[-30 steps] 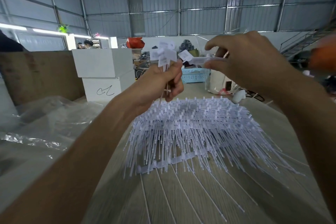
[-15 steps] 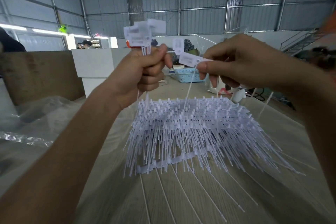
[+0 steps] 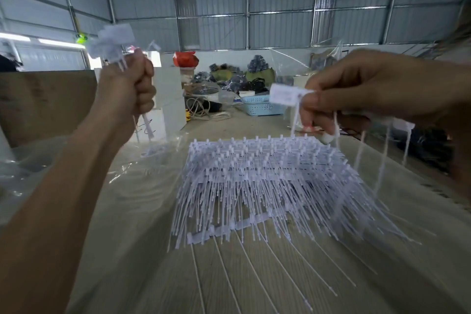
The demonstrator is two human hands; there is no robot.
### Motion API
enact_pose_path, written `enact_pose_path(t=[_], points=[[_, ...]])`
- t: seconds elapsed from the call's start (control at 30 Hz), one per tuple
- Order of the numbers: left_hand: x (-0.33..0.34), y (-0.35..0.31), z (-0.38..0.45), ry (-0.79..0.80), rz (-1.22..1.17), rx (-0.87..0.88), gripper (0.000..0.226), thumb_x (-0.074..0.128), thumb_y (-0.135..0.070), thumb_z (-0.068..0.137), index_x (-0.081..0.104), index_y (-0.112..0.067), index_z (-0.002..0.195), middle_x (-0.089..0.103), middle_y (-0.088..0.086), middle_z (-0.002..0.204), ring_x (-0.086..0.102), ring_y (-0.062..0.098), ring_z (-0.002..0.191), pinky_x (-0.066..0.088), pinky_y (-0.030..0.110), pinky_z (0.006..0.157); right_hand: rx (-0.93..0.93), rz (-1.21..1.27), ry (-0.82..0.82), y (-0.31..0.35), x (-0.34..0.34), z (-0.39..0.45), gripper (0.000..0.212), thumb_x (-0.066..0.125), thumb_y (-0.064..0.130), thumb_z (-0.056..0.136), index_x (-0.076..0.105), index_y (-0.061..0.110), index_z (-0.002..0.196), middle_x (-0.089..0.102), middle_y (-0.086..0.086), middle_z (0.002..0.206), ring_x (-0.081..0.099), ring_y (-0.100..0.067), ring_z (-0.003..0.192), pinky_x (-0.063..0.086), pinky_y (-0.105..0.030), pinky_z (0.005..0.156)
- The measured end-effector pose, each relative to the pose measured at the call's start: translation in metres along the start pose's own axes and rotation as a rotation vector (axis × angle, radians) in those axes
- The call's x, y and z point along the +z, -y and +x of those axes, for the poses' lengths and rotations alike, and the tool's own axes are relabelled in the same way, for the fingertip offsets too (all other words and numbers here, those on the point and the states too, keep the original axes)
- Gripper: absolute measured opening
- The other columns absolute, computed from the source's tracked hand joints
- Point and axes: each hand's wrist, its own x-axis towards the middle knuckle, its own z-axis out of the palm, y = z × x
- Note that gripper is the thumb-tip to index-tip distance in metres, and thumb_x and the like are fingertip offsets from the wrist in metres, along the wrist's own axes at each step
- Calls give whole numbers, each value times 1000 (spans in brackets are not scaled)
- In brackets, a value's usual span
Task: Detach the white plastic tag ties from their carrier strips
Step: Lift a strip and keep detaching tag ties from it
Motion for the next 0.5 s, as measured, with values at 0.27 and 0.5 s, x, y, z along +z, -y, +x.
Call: enact_pose_path(t=[0.27,0.5], points=[[56,0,-23,291,-20,-26,36,55,-48,97,62,-14,87,31,-11,54,21,7,43,23,18,37,-113,-84,-49,-1,12,17,22,57,27,98,75,16,102,64,-12,76,58,-26,55,54,-40,58],[114,8,-57,546,-119,-129,59,41,-71,89,76,-24,92,45,9,69,20,18,61,17,28,53,-102,8,-239,-15,36,37,23,57,15,100,74,10,85,63,-12,58,70,-38,92,56,-43,78]])
